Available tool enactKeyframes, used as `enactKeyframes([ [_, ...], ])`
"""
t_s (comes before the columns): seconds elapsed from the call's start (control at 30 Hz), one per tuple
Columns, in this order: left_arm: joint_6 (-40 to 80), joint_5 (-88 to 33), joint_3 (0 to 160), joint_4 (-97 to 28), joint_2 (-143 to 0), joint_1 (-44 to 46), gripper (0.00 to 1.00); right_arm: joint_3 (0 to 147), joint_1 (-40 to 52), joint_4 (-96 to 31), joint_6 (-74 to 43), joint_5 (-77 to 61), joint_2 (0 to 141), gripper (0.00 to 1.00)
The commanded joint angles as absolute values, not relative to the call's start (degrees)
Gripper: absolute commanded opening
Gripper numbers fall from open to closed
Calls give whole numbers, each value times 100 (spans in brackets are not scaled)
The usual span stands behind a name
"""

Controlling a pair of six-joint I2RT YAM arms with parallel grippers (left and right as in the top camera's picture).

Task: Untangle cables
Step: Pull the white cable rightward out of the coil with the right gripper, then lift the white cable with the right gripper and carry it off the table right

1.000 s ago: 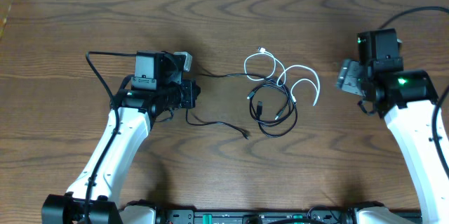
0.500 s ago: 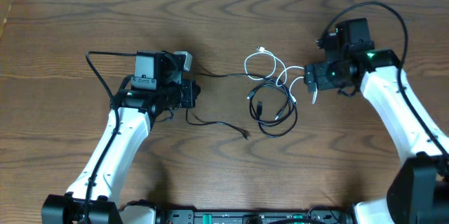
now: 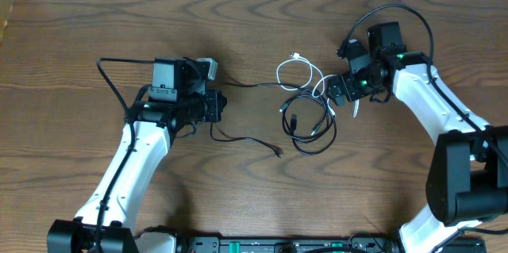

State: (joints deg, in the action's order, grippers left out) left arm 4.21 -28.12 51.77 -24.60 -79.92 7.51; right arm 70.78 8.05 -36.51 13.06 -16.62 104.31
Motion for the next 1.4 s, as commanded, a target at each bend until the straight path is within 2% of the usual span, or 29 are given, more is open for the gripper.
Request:
enactKeyframes([
  [0.0, 322, -2777, 5083, -2456, -7898, 742, 8, 7124, 810, -3468, 1507, -2252, 10532, 99],
  [0.1, 322, -2777, 5083, -2458, -7898, 742, 8, 7124, 880, -3365, 1507, -2268, 10556, 91],
  [0.2, 322, -2777, 5083, -2458, -7898, 742, 8, 7124, 958, -3319, 1505, -2268, 10556, 71],
  [0.27, 322, -2777, 5083, -2458, -7898, 742, 8, 7126, 993, -3310, 1505, -2268, 10556, 47],
  [0.33, 325, -2777, 5083, -2460, -7898, 742, 8, 7126, 1028, -3312, 1505, -2265, 10556, 5],
  [0.37, 325, -2779, 5083, -2460, -7898, 742, 8, 7126, 1052, -3312, 1503, -2268, 10556, 1],
  [0.6, 325, -2779, 5083, -2482, -7898, 742, 8, 7402, 1212, -3413, 1326, -2270, 10554, 1],
  [0.83, 325, -2779, 5083, -2526, -7898, 742, 8, 8455, 1238, -4007, 751, -2287, 10554, 1],
  [1.37, 325, -2779, 5083, -2528, -7898, 742, 8, 12752, 1066, -6836, 40, -2128, 10543, 1],
])
